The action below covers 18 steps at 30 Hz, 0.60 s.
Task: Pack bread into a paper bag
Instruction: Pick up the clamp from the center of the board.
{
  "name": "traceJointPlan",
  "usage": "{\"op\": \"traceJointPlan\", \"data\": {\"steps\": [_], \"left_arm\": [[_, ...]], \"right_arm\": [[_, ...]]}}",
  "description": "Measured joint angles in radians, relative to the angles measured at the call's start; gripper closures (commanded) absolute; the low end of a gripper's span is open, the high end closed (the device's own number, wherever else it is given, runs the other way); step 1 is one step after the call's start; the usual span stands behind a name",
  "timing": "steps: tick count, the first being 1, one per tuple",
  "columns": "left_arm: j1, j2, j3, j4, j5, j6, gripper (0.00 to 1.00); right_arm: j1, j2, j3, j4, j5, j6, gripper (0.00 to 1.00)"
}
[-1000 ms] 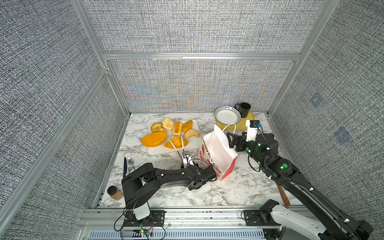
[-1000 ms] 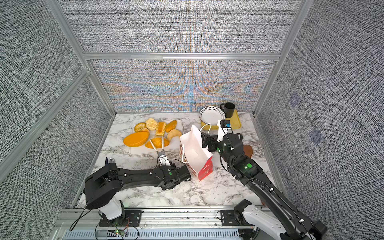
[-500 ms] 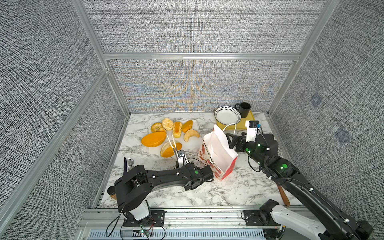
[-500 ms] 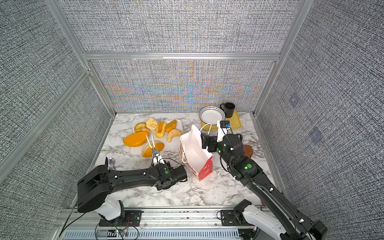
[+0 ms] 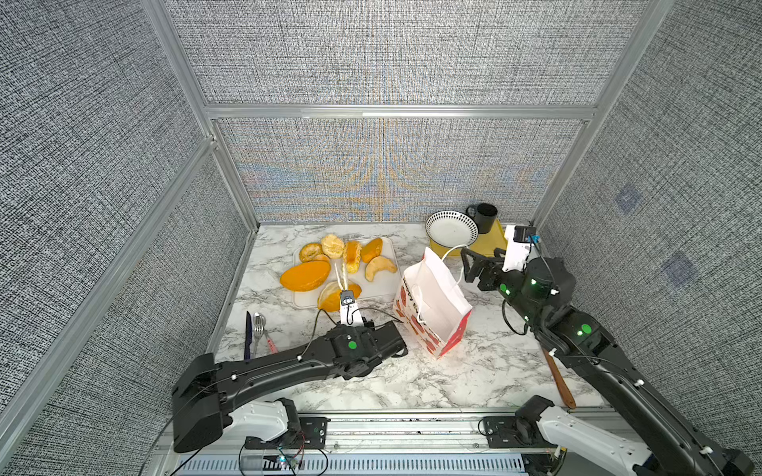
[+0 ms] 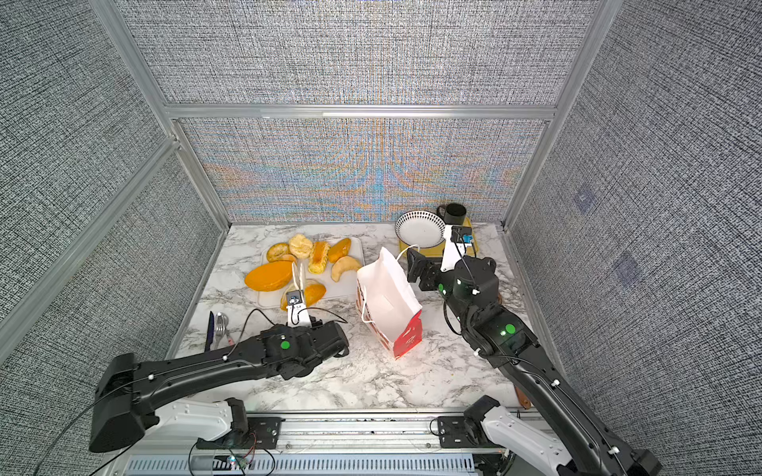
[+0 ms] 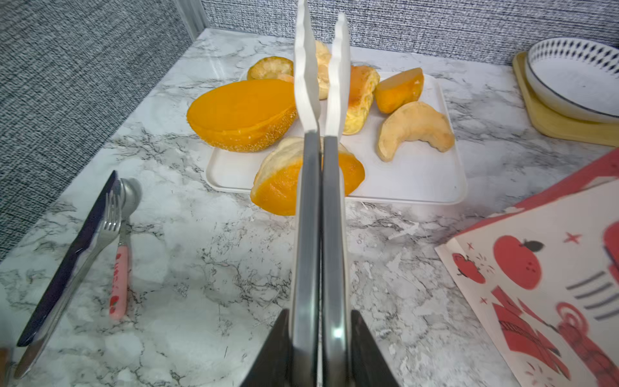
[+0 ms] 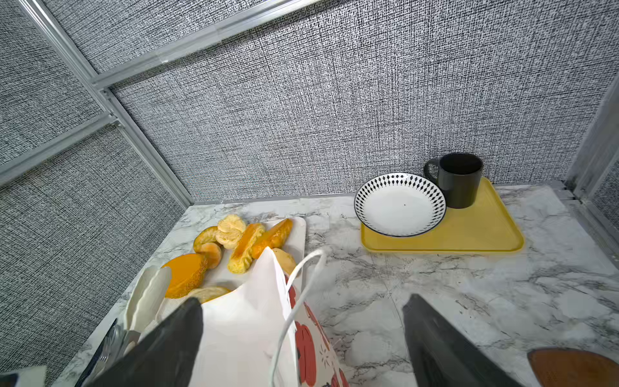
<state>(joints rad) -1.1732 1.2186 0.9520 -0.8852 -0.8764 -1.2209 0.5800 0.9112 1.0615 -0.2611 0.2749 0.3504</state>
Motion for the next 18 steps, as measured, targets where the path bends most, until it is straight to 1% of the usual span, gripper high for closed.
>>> {"op": "traceJointPlan", "data": {"steps": [2, 7, 10, 14, 18], "left_arm": [[0.016, -0.074, 0.004, -0.018, 0.045, 0.044, 0.82], [0.122, -0.253, 0.025, -0.085, 0.164, 0.150, 0.82], [0.192, -0.281, 0.060, -0.131, 0.250, 0.226, 0.82], [0.258, -0.301, 0.064, -0.136, 0.367, 0.346, 0.80], [0.324, -0.354, -0.002, -0.081, 0.467, 0.473, 0.80]], "right_arm": [[0.008, 0.005, -0.016, -0.008, 0.010, -0.004, 0.05], [0.051, 0.012, -0.055, -0.029, 0.051, -0.007, 0.05], [0.095, 0.010, -0.071, -0.034, 0.092, -0.008, 0.04], [0.169, -0.001, -0.103, -0.042, 0.159, -0.013, 0.02], [0.224, -0.014, -0.129, -0.044, 0.223, -0.012, 0.01]]}}
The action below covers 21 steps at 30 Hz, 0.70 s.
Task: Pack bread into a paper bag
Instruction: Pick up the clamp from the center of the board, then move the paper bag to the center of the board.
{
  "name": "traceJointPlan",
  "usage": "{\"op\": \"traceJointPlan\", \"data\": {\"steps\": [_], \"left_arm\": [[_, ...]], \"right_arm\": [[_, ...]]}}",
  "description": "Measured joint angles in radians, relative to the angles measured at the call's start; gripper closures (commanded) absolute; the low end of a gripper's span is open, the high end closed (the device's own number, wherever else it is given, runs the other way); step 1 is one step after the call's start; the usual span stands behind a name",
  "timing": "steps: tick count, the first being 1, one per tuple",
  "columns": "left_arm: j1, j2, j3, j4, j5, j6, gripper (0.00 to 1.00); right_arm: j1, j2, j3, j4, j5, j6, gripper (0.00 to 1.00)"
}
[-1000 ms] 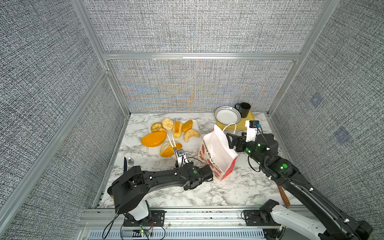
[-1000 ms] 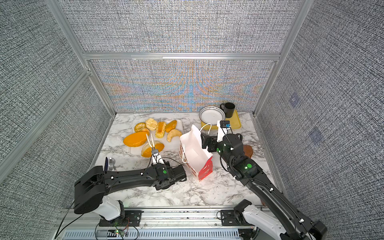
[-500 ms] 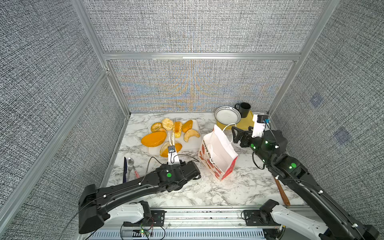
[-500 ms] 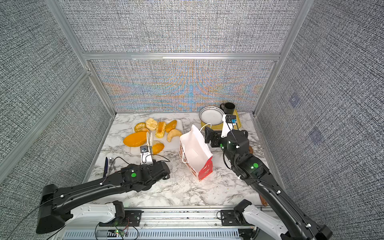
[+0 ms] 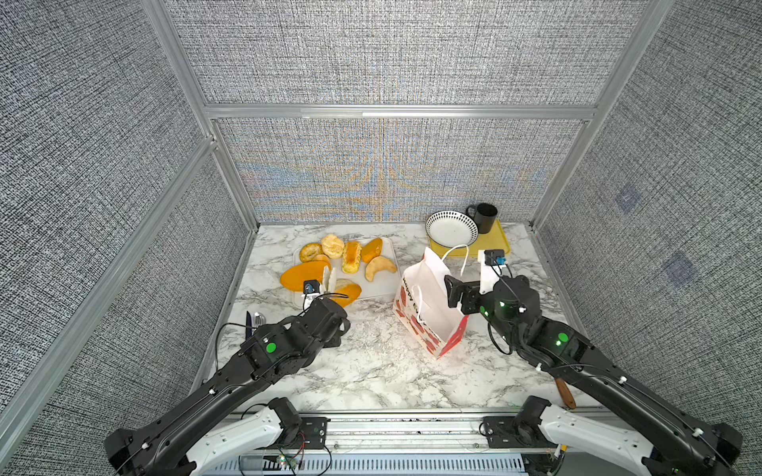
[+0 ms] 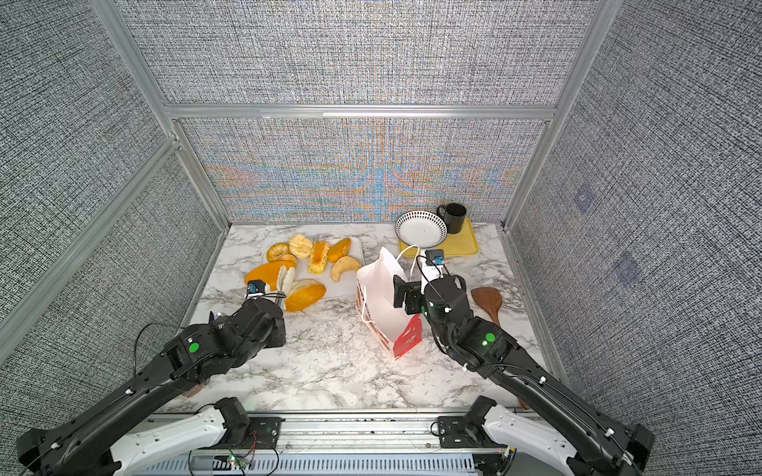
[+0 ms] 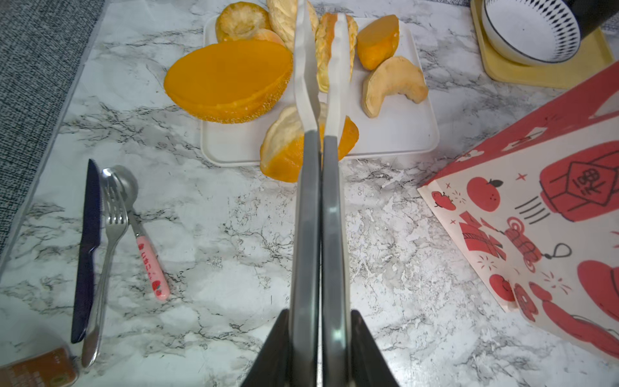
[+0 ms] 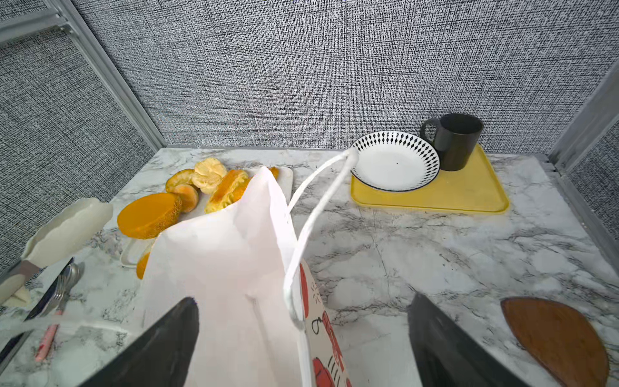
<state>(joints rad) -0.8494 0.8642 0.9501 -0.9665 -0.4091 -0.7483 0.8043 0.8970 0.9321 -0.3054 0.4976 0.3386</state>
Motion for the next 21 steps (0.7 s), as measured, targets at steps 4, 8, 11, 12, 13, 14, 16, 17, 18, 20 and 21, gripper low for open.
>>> {"op": "traceJointPlan", "data": {"steps": [4, 8, 11, 12, 13, 14, 16, 17, 18, 20, 21], "left_arm": [[0.048, -0.025, -0.069, 0.072, 0.101, 0.096, 0.80], [0.058, -0.027, -0.076, 0.181, 0.154, 0.143, 0.80], [0.060, 0.016, -0.098, 0.259, 0.162, 0.146, 0.80], [0.060, 0.036, -0.110, 0.282, 0.172, 0.146, 0.80], [0.060, 0.042, -0.119, 0.291, 0.172, 0.146, 0.80], [0.060, 0.042, -0.129, 0.299, 0.171, 0.146, 0.80], [0.061, 0.036, -0.143, 0.324, 0.162, 0.145, 0.80], [0.061, 0.031, -0.149, 0.338, 0.156, 0.144, 0.81], [0.061, 0.027, -0.153, 0.347, 0.149, 0.141, 0.81], [0.061, 0.027, -0.158, 0.362, 0.138, 0.138, 0.82], [0.062, 0.027, -0.161, 0.368, 0.130, 0.137, 0.82]], "right_arm": [[0.033, 0.000, -0.011, -0.001, 0.055, 0.000, 0.01], [0.047, 0.005, -0.012, -0.001, 0.098, 0.003, 0.01], [0.050, 0.011, -0.012, -0.003, 0.127, 0.004, 0.01], [0.051, 0.016, -0.012, -0.004, 0.134, 0.005, 0.01], [0.051, 0.021, -0.013, -0.004, 0.137, 0.004, 0.01], [0.051, 0.029, -0.015, -0.004, 0.140, 0.005, 0.01], [0.051, 0.045, -0.018, -0.004, 0.137, 0.004, 0.01], [0.051, 0.054, -0.019, -0.003, 0.129, 0.005, 0.02], [0.051, 0.062, -0.020, -0.001, 0.122, 0.004, 0.03], [0.051, 0.081, -0.018, 0.009, 0.114, 0.004, 0.11], [0.051, 0.094, -0.011, 0.008, 0.109, 0.004, 0.20]]}}
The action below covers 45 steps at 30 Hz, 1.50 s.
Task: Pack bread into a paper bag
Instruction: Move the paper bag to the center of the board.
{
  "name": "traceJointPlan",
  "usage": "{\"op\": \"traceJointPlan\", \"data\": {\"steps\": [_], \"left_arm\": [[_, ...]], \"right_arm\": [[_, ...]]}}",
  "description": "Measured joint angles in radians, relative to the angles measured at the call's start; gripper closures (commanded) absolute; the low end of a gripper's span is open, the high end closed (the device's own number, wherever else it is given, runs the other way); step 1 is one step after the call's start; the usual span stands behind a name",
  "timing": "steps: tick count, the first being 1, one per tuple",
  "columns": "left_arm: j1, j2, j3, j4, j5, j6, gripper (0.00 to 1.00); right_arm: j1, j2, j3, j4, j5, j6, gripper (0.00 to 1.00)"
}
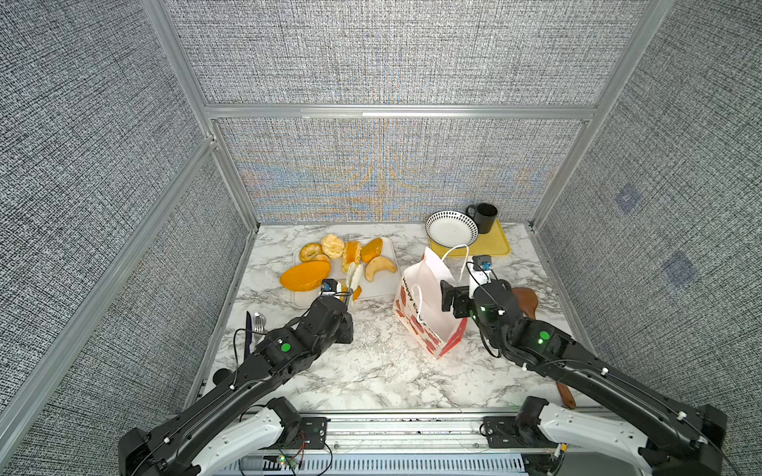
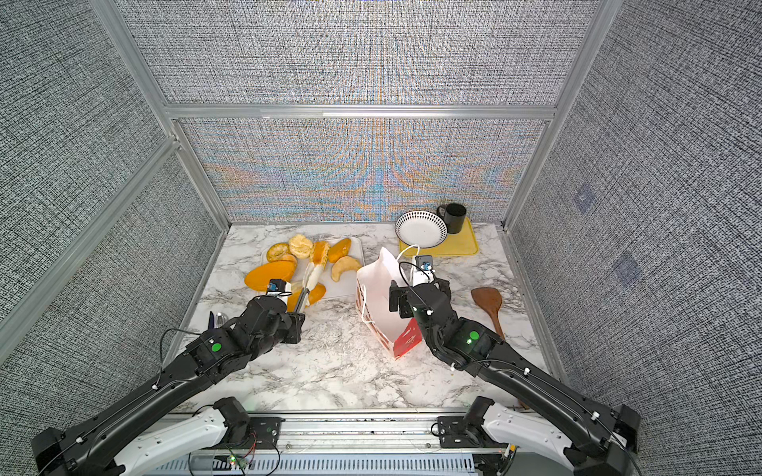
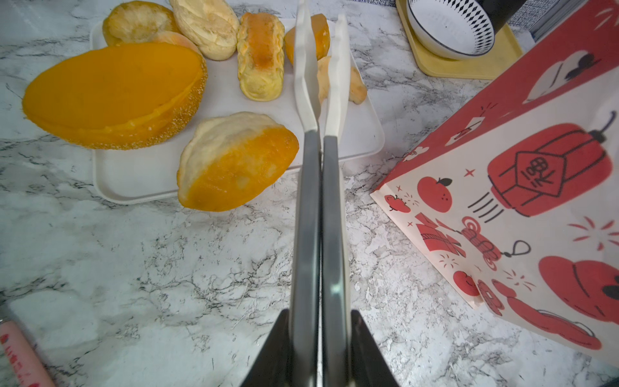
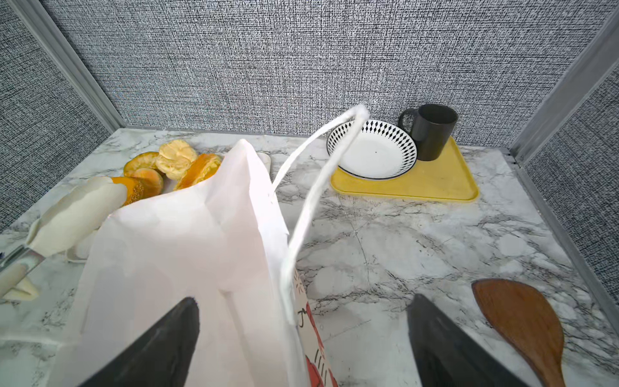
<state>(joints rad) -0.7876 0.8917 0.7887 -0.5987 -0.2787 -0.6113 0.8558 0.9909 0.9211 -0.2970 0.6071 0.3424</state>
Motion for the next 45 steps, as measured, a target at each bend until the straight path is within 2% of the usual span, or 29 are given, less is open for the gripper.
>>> {"op": "traceJointPlan", "data": {"steps": [1, 3, 4, 5, 10, 16, 24, 29, 37, 39, 42, 45], "left_arm": [[0.000, 0.000, -0.004, 0.005, -0.005, -0.004, 0.82], [0.000, -0.003, -0.019, 0.021, -0.011, -0.011, 0.83], [0.000, -0.002, -0.023, 0.025, -0.012, -0.017, 0.83], [0.000, 0.002, -0.026, 0.029, -0.014, -0.018, 0.83], [0.000, 0.049, -0.033, 0.045, -0.029, -0.035, 0.84], [0.000, 0.068, -0.033, 0.084, -0.035, -0.048, 0.85], [0.001, 0.103, -0.022, 0.117, -0.037, -0.047, 0.85], [0.011, 0.193, 0.011, 0.155, -0.026, -0.043, 0.87], [0.049, 0.409, 0.101, 0.254, 0.068, -0.004, 0.87], [0.064, 0.467, 0.126, 0.270, 0.092, 0.005, 0.86], [0.085, 0.542, 0.158, 0.290, 0.123, 0.010, 0.85], [0.101, 0.609, 0.194, 0.292, 0.145, 0.017, 0.84]], "right_arm": [[0.000, 0.009, 0.009, 0.000, -0.002, 0.000, 0.35], [0.000, 0.024, 0.042, -0.003, -0.005, -0.001, 0.81], [0.000, 0.028, 0.059, -0.003, -0.005, -0.001, 0.98], [0.002, 0.032, 0.082, -0.006, -0.003, -0.001, 1.00], [0.024, 0.045, 0.225, -0.034, 0.048, -0.003, 1.00], [0.014, 0.103, 0.229, -0.077, 0.091, -0.006, 1.00], [0.013, 0.077, 0.280, -0.087, 0.129, -0.016, 1.00], [-0.005, 0.082, 0.230, -0.089, 0.146, -0.015, 1.00], [-0.065, 0.036, 0.130, -0.095, 0.174, 0.016, 1.00], [-0.076, 0.023, 0.116, -0.095, 0.176, 0.021, 0.87], [-0.084, 0.008, 0.106, -0.096, 0.177, 0.027, 0.74], [-0.087, -0.003, 0.106, -0.095, 0.177, 0.026, 0.66]]}}
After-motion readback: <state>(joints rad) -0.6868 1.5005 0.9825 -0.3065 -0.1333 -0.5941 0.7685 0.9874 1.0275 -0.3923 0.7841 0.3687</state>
